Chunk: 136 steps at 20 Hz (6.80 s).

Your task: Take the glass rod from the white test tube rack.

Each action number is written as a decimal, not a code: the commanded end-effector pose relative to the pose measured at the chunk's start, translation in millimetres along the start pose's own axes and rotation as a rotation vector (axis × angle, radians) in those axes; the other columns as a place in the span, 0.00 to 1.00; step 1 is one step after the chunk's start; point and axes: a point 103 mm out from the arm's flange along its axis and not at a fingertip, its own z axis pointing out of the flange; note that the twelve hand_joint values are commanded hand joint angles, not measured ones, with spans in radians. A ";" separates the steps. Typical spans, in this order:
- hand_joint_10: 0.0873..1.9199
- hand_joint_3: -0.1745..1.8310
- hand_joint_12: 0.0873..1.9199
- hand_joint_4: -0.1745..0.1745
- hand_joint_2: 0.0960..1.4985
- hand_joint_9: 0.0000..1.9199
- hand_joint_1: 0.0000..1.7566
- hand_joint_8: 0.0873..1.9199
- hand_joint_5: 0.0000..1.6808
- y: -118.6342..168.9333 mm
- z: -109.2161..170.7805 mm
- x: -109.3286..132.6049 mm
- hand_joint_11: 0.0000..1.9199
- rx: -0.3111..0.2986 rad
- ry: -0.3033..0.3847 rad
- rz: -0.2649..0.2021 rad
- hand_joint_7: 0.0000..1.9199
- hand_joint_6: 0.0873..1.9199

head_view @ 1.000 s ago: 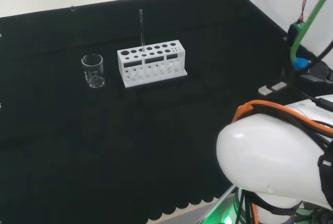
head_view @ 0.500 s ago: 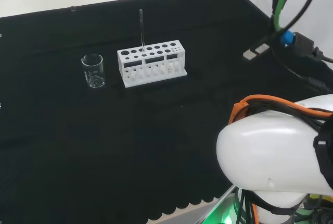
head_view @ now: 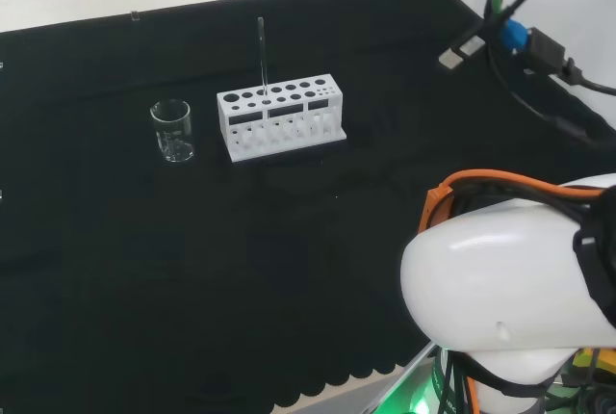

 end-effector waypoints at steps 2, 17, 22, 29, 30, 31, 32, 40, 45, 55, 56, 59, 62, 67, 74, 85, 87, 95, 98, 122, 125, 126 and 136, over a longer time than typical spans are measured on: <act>0.44 0.33 0.73 0.32 0.55 0.17 0.38 0.40 0.19 83.9 30.3 11.5 0.15 0.071 -0.016 -0.025 0.09 0.00; 0.43 0.33 0.71 0.32 0.55 0.20 0.39 0.41 0.22 153.4 76.4 19.8 0.19 0.159 -0.035 -0.046 0.11 0.01; 0.43 0.33 0.71 0.32 0.55 0.20 0.39 0.41 0.23 158.9 87.0 8.5 0.19 0.153 -0.017 -0.053 0.12 0.02; 0.43 0.33 0.71 0.32 0.55 0.21 0.39 0.41 0.24 179.0 111.6 21.4 0.20 0.191 -0.029 -0.072 0.13 0.03; 0.43 0.33 0.71 0.31 0.55 0.21 0.39 0.41 0.24 183.9 116.9 17.0 0.20 0.198 -0.021 -0.062 0.13 0.03; 0.42 0.33 0.71 0.31 0.55 0.22 0.39 0.41 0.24 189.0 123.2 19.5 0.20 0.213 -0.030 -0.076 0.13 0.05; 0.42 0.33 0.70 0.31 0.55 0.22 0.39 0.40 0.22 193.3 127.0 19.8 0.21 0.220 -0.037 -0.075 0.13 0.09; 0.41 0.33 0.70 0.31 0.55 0.23 0.39 0.41 0.15 215.1 163.8 22.3 0.21 0.250 -0.035 -0.060 0.14 0.25; 0.42 0.34 0.70 0.31 0.55 0.24 0.40 0.41 0.15 222.3 184.3 20.8 0.22 0.297 -0.079 -0.056 0.15 0.26; 0.41 0.34 0.70 0.30 0.54 0.26 0.40 0.41 0.16 238.3 230.2 24.0 0.23 0.351 -0.121 -0.042 0.16 0.30; 0.41 0.34 0.70 0.30 0.54 0.26 0.40 0.41 0.16 240.0 234.1 25.2 0.23 0.353 -0.120 -0.047 0.16 0.30; 0.41 0.34 0.70 0.30 0.54 0.26 0.40 0.41 0.15 242.5 243.8 23.3 0.23 0.354 -0.119 -0.022 0.17 0.31; 0.41 0.34 0.70 0.30 0.54 0.27 0.40 0.41 0.15 244.2 253.4 21.9 0.23 0.370 -0.116 -0.046 0.17 0.32; 0.41 0.34 0.70 0.30 0.54 0.28 0.40 0.42 0.16 245.4 268.5 18.3 0.24 0.396 -0.113 -0.057 0.18 0.33; 0.41 0.34 0.69 0.29 0.54 0.30 0.40 0.42 0.16 247.4 286.3 21.0 0.27 0.428 -0.124 -0.050 0.21 0.35; 0.40 0.35 0.68 0.23 0.54 0.34 0.39 0.42 0.22 250.3 302.7 15.4 0.30 0.436 -0.114 -0.033 0.27 0.40; 0.40 0.35 0.68 0.23 0.54 0.34 0.39 0.42 0.23 252.5 306.2 15.9 0.31 0.447 -0.106 -0.046 0.28 0.40; 0.39 0.35 0.68 0.22 0.53 0.36 0.40 0.42 0.24 242.0 314.3 -16.9 0.32 0.441 -0.052 -0.079 0.28 0.42; 0.38 0.35 0.67 0.20 0.53 0.37 0.41 0.41 0.26 243.6 317.8 -15.1 0.34 0.458 -0.072 -0.084 0.29 0.44; 0.23 0.31 0.37 0.00 0.56 0.74 0.71 0.45 0.54 267.5 333.5 26.4 0.80 0.246 -0.072 -0.185 0.59 0.52; 0.28 0.42 0.35 0.00 0.47 0.79 0.73 0.49 0.56 264.6 326.1 30.9 0.82 0.175 -0.090 -0.203 0.62 0.53; 0.29 0.42 0.35 0.00 0.47 0.80 0.73 0.50 0.55 263.9 323.9 32.3 0.82 0.161 -0.091 -0.203 0.62 0.53; 0.26 0.35 0.32 0.00 0.51 0.86 0.74 0.48 0.58 239.7 269.0 31.5 0.83 0.078 -0.068 -0.222 0.63 0.44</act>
